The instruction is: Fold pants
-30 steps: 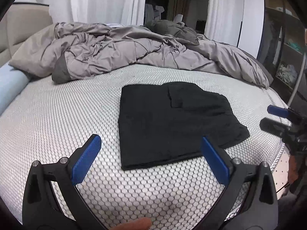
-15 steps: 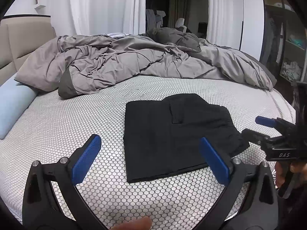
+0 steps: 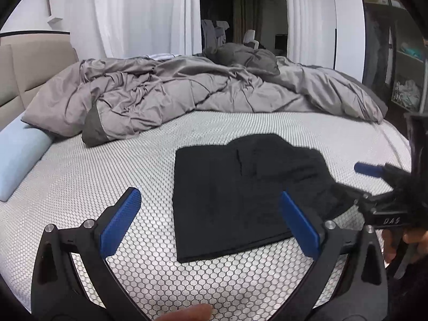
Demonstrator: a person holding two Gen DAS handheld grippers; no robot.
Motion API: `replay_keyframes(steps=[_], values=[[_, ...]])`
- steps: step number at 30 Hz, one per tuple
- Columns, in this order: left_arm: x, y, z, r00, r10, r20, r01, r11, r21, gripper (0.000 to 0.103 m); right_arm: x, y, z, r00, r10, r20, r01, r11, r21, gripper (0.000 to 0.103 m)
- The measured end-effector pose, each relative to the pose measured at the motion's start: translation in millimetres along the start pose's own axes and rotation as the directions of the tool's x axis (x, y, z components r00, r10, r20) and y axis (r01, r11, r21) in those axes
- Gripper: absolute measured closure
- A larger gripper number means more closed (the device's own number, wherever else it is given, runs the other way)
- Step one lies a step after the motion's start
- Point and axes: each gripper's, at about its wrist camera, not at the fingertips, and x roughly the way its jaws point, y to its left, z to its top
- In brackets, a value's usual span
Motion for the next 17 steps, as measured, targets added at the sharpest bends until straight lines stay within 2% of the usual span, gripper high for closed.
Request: replay_keyframes(steps=[7,17], values=[[17.2,7.8,-28.2,1.000,0.016,0.008,-0.016,1.000,-0.014,0.001,2.2,2.6,-6.4,1.000,0.002,0.023,-0.002,1.000,0.008,0.000],[25.8,21.7,-47.2,1.000,0.020,-0.006,-0.020,0.999,-0.041,0.001,8.8,21.4,-13.9,1.000,-0.018,0.017,0.019,0.998,-0.058,0.000]])
